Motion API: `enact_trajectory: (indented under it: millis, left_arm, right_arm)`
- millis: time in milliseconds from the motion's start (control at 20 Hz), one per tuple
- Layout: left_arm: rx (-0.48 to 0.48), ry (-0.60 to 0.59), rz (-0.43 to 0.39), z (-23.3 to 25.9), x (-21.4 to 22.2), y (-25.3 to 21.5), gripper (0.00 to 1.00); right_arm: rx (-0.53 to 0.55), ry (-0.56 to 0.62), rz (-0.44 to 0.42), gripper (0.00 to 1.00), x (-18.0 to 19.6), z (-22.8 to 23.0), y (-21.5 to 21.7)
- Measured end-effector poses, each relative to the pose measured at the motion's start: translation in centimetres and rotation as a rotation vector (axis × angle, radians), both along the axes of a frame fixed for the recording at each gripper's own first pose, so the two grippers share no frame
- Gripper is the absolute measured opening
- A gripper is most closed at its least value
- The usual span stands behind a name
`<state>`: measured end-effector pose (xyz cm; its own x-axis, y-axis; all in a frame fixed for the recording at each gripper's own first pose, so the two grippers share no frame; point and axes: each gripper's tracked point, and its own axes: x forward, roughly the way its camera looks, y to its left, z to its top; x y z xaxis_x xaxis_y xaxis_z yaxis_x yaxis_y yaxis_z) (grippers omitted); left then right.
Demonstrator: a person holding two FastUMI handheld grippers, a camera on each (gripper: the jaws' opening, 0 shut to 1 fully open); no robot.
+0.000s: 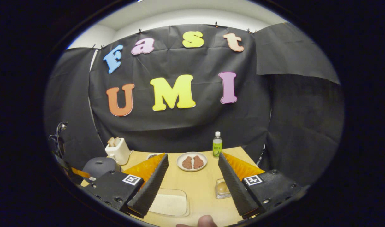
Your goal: Close the left gripper, press the button to open the rice cooker; take a wooden spoon from the chopstick holder with the right hand, scoop a spoonful of rice and pour it into the rice cooker, then put the wooden spoon back into the chopstick holder.
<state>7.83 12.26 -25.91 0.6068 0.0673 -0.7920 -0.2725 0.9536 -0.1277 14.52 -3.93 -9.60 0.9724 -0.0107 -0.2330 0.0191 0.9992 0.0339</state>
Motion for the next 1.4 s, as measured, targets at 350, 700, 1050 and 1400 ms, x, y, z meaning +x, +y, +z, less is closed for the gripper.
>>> enact_trajectory:
  millis: [350,700,1050,1400]
  left_arm:
    - [-0.062,0.087,0.007,-1.8,-0.5,0.1,0.0]
    - [-0.04,0.104,-0.031,-2.1,-0.7,0.0,0.01]
    - [0.095,-0.004,-0.062,0.9,-0.1,-0.3,0.01]
    - [0.264,-0.285,-0.114,9.3,3.2,0.4,0.0]
  right_arm:
    - [-0.002,0.011,-0.008,1.0,0.5,-0.5,-0.4]
    - [0.007,0.012,0.01,1.0,0.4,-0.9,0.1]
    - [-0.016,-0.03,0.011,1.0,-1.3,1.4,-0.2]
    - [-0.022,-0.069,-0.016,1.0,-4.2,3.4,-1.3]
